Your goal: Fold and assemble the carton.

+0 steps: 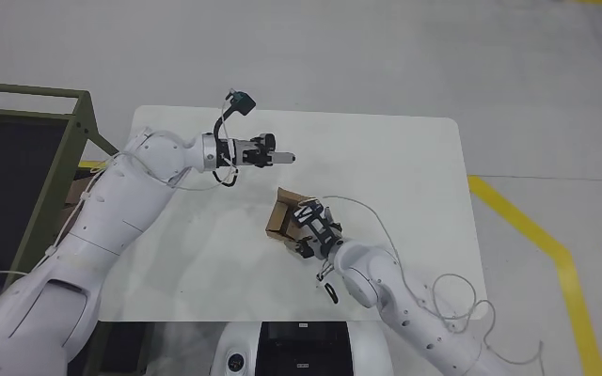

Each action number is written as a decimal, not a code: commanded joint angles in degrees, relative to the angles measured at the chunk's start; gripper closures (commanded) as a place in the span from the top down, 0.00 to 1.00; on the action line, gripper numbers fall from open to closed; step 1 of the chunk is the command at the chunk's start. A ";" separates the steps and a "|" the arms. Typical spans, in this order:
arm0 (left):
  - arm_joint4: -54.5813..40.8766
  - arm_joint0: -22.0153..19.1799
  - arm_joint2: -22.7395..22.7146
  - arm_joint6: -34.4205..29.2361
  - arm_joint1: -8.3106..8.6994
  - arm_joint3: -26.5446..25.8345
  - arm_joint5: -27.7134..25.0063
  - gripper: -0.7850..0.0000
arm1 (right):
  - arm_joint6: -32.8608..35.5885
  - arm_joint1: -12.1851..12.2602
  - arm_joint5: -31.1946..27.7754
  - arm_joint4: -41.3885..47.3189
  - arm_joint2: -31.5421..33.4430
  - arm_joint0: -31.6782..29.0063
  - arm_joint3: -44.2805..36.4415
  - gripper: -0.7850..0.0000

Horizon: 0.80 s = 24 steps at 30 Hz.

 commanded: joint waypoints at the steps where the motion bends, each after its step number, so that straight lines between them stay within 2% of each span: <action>1: -0.65 0.14 -0.20 -0.97 -0.03 0.10 -0.58 1.00 | 0.03 -0.04 0.53 -0.14 0.46 -0.23 -0.13 1.00; 14: -1.71 -0.61 0.08 -4.16 -0.86 1.86 -1.52 1.00 | -0.42 -0.36 1.35 0.84 3.43 -1.13 -0.92 1.00; 24: -1.01 -1.60 1.17 -4.52 -1.92 2.64 -0.95 1.00 | 5.32 -0.13 -0.60 -0.64 4.93 -1.56 -0.90 1.00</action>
